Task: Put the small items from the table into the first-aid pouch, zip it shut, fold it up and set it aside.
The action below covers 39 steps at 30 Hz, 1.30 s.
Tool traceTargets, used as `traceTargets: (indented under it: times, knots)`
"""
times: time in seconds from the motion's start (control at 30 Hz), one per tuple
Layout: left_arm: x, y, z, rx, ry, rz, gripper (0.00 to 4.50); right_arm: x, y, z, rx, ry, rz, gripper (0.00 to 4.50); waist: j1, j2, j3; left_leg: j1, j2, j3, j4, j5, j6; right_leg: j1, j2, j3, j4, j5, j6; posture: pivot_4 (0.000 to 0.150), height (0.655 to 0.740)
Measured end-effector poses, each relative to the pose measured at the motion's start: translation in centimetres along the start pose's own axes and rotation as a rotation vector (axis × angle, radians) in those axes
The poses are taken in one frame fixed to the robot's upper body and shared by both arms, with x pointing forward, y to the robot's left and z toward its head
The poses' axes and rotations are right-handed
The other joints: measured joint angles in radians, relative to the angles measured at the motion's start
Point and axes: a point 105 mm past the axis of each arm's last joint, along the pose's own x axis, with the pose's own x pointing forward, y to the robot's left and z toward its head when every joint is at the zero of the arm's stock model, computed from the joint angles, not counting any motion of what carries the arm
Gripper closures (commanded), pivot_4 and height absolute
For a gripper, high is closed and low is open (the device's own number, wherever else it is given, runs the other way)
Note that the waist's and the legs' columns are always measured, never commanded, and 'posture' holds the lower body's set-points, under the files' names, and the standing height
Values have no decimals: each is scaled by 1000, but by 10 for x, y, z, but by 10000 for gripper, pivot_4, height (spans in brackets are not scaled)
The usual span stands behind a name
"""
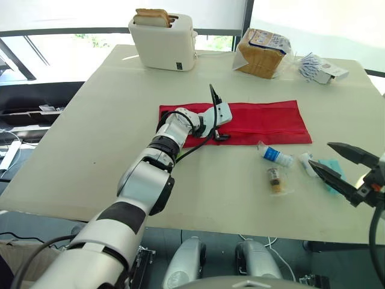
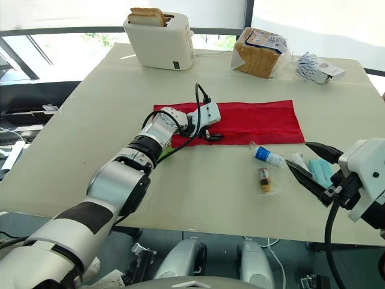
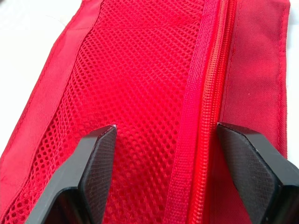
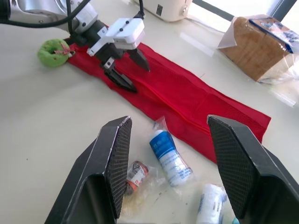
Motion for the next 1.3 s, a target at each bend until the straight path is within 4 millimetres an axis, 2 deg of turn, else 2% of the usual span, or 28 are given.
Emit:
traceTargets:
  times: [0.03,0.2,0.53,0.77,0.83,0.93,0.97,1.07,1.1,1.17,1.23,1.3]
  knots:
    - [1,-2,0,-1,-1,-11,20485,-1,0,0,7,1,-2,17254,0,0,0,0,0,0,0,0,0,0,0,0,0,0,0,1500,7400]
    - [3,-8,0,-29,-14,-54,44583,-2,3,-1,21,0,-4,17254,-1,0,0,0,0,0,0,0,0,0,0,0,0,0,0,1500,7400]
    - [-7,-8,3,-234,-97,-130,44583,3,5,2,14,-16,-28,17254,-2,0,0,0,0,0,0,0,0,0,0,0,0,0,0,1500,7400]
    - [-12,-3,14,-261,-131,-132,44583,-4,2,-6,47,19,-73,17254,0,0,0,0,0,0,0,0,0,0,0,0,0,0,0,1500,7400]
    - [-11,-3,17,-247,-141,-125,44583,-22,-3,-16,63,74,-123,17254,6,0,0,-1,0,-1,0,0,0,1,0,1,-1,-1,1,1500,7400]
    - [-11,-3,17,-244,-141,-117,44583,-40,-7,-19,75,100,-158,17254,4,0,0,0,0,-1,0,0,1,1,0,1,-1,-1,1,1500,7400]
    - [-11,-3,15,-243,-140,-113,44583,-55,-7,-23,85,134,-177,17254,3,0,0,0,0,-1,0,-1,1,1,0,1,-1,-1,1,1500,7400]
    - [-12,-3,12,-247,-131,-111,45000,-77,-8,-22,75,189,-199,8858,-3,0,0,1,1,1,0,-1,1,1,0,2,-1,-1,1,1500,7400]
    - [-11,-4,13,-243,-134,-112,45000,-80,-8,-22,77,198,-199,3462,-3,0,0,1,1,1,0,-1,1,1,-1,2,-1,-1,1,1500,7400]
    - [-11,-5,15,-238,-140,-112,45000,-83,-8,-21,85,202,-189,1077,-3,0,0,1,1,1,0,-1,2,1,-1,2,-1,-1,1,1500,7400]
    - [-10,-7,13,-240,-142,-114,45000,-83,-9,-22,105,198,-178,1077,-2,0,1,1,1,1,0,-1,2,0,-2,3,-1,-1,1,1500,7400]
    - [-11,-7,11,-245,-137,-111,45000,-72,-11,-18,88,174,-147,1077,-5,-2,2,1,2,2,0,-1,2,0,-3,4,-1,-1,1,1500,7400]
